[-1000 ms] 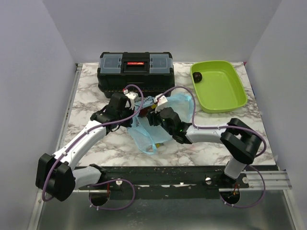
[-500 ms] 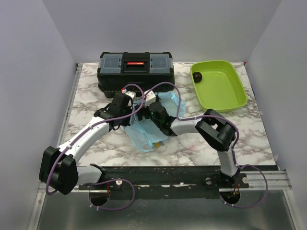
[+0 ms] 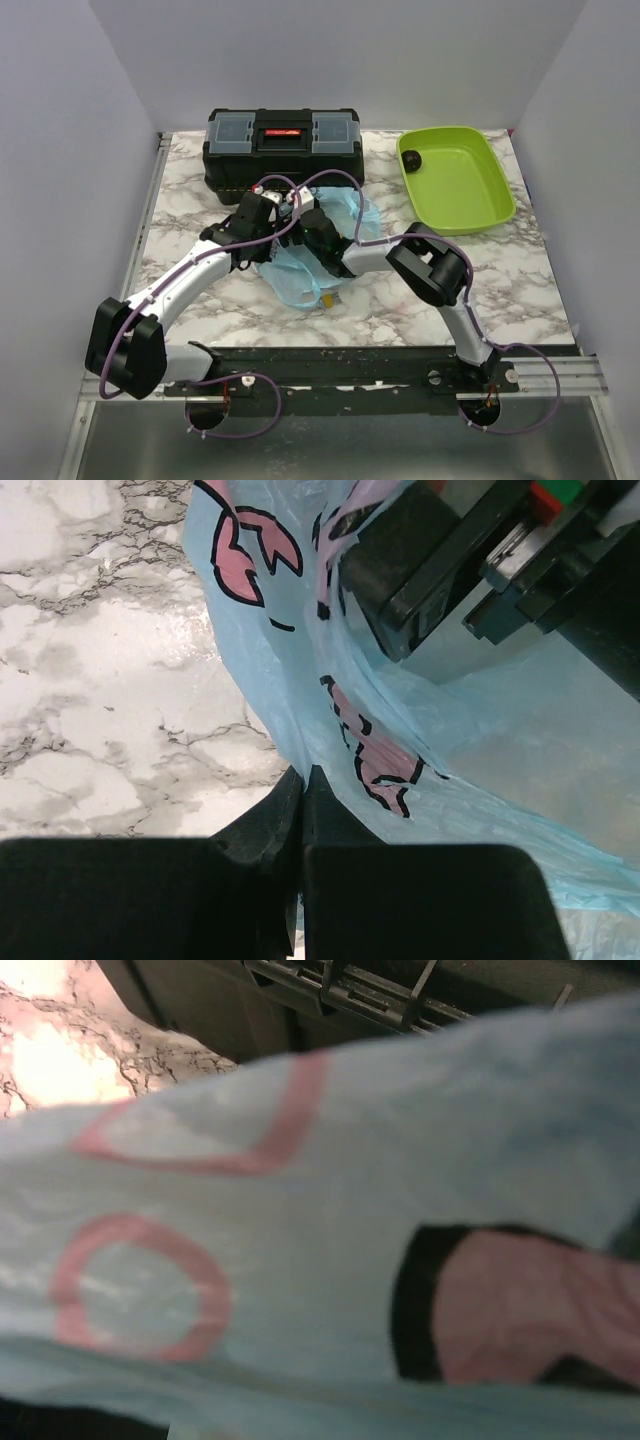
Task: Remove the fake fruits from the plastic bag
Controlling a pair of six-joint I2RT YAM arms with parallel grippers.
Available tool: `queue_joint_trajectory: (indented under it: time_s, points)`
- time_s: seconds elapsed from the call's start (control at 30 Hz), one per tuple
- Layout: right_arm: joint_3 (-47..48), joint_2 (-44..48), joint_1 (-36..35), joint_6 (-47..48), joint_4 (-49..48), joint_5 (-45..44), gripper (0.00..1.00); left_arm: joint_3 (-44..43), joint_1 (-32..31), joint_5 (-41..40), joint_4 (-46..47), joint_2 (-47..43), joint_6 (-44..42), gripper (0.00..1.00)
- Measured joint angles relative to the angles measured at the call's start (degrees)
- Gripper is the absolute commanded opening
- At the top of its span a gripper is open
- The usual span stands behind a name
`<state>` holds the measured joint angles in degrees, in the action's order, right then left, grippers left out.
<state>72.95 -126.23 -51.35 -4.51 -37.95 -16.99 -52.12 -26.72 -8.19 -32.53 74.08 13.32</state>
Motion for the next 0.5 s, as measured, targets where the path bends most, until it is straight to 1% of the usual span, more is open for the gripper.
queue_joint_trajectory:
  time_s: [0.1, 0.27, 0.37, 0.5]
  points:
    - [0.8, -0.5, 0.1, -0.3, 0.3, 0.3, 0.62, 0.0, 0.0, -0.2, -0.2, 0.0, 0.0, 0.00]
    - [1.0, -0.4, 0.4, -1.1, 0.5, 1.0, 0.42, 0.0, 0.0, -0.2, -0.3, 0.0, 0.0, 0.00]
    - [0.2, 0.1, 0.5, -1.0, 0.3, 1.0, 0.37, -0.3, 0.0, -0.2, -0.5, 0.0, 0.0, 0.00]
    - [-2.8, 2.3, 0.5, -1.0, -0.1, 1.0, 0.28, -0.7, 0.0, -0.2, -0.5, 0.0, 0.0, 0.00]
